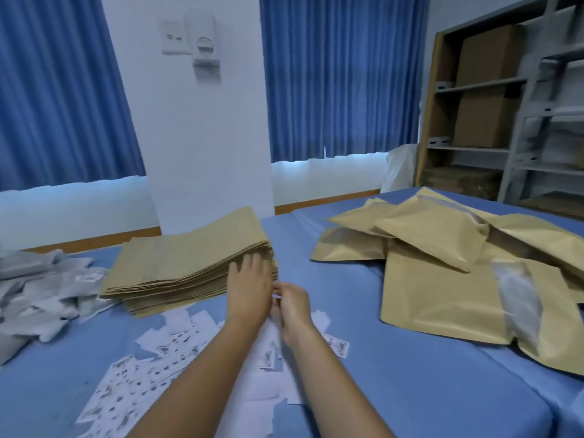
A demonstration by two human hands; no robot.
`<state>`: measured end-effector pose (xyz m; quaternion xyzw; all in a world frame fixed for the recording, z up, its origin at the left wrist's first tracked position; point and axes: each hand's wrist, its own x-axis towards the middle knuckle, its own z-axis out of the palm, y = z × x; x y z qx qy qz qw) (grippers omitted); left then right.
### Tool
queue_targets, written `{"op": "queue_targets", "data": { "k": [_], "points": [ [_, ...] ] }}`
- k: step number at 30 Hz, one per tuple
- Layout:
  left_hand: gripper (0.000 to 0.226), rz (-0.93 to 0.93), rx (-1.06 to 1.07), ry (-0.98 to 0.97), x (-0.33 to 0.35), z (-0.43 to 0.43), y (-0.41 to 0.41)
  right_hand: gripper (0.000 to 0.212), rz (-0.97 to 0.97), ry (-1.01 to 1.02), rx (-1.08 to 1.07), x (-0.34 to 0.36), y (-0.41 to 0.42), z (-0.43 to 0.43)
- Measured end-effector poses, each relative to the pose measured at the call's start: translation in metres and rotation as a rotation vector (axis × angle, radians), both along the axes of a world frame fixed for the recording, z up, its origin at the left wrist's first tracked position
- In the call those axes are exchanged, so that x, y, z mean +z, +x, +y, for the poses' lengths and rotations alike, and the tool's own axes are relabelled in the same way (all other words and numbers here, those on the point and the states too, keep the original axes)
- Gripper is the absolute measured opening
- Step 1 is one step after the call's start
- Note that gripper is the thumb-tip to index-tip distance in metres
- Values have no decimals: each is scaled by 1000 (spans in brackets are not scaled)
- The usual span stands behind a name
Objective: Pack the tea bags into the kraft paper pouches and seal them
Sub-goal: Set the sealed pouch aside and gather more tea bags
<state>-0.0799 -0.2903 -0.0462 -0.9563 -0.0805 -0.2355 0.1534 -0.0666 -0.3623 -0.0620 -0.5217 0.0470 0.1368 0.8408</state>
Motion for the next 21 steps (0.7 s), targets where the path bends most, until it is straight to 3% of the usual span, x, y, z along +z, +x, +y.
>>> {"op": "queue_targets", "data": {
  "k": [3,7,13,15,17,21],
  "points": [
    [36,-8,102,-44,4,53,11,25,-94,-157,133,-16,-6,35],
    [44,54,84,-85,-3,97,27,28,-404,-565,228,-44,-9,49],
    [23,-38,110,-138,-17,88,25,31,-428,-621,284,-45,-2,47],
    [26,-116,110,-110,-15,84,14,30,-360,-518,255,-42,-1,49],
    [34,-246,21,-121,-16,90,3,29,-229,-263,171,-31,-1,49],
    [27,-479,-299,-272,-14,116,-34,51,-98,197,138,-7,2,32]
  ]
}}
